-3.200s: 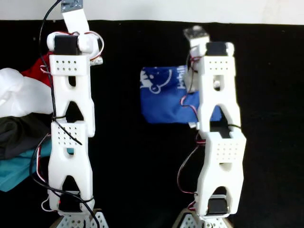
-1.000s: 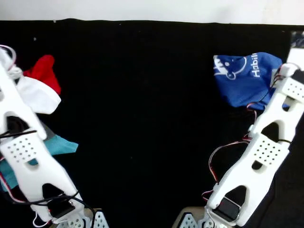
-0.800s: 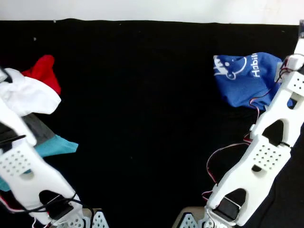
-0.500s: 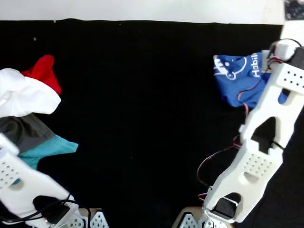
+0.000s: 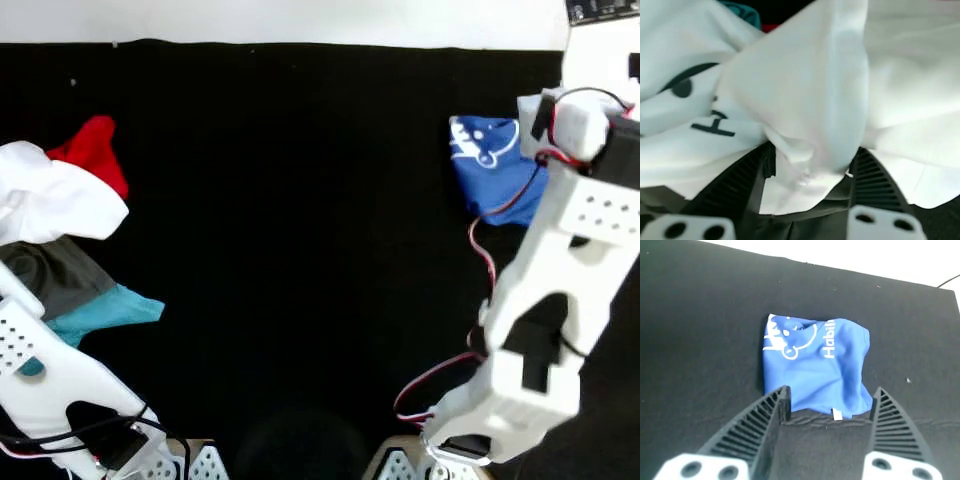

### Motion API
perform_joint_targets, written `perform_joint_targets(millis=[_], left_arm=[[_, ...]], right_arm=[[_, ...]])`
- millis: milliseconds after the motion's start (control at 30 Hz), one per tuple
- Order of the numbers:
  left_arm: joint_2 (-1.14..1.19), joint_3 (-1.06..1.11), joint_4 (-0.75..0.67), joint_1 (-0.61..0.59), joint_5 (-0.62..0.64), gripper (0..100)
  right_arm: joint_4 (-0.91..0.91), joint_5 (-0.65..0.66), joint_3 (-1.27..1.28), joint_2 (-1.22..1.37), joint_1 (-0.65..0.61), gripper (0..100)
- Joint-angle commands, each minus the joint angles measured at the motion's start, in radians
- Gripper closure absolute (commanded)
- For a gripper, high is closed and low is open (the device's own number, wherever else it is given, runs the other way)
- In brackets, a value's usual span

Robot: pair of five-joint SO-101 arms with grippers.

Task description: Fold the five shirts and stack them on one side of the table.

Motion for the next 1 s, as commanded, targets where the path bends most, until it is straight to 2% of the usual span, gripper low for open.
perform_joint_targets(millis=[0, 67, 167, 300, 500, 700, 967], left_arm=[[-0.018, -0.022, -0.009, 0.035, -0.003, 100], [-0.038, -0.065, 0.026, 0.051, -0.003, 97], [-0.087, -0.168, 0.115, 0.117, 0.034, 99], [-0.183, -0.348, 0.216, 0.266, 0.080, 99], [-0.364, -0.420, 0.216, 0.539, 0.103, 99], [-0.519, -0.433, 0.215, 0.894, 0.098, 99], [-0.587, -0.443, 0.012, 1.276, 0.101, 99]], right_arm=[[0.013, -0.012, 0.185, -0.188, 0.024, 74.6], [0.012, -0.009, 0.343, -0.294, 0.042, 74.6], [0.008, -0.008, 0.598, -0.447, 0.077, 74.6], [-0.008, -0.008, 0.908, -0.607, 0.113, 74.6], [-0.223, -0.008, 1.348, -0.808, 0.206, 74.6], [-0.401, -0.008, 1.695, -0.970, 0.282, 74.6], [-0.516, -0.008, 1.951, -1.070, 0.292, 74.6]])
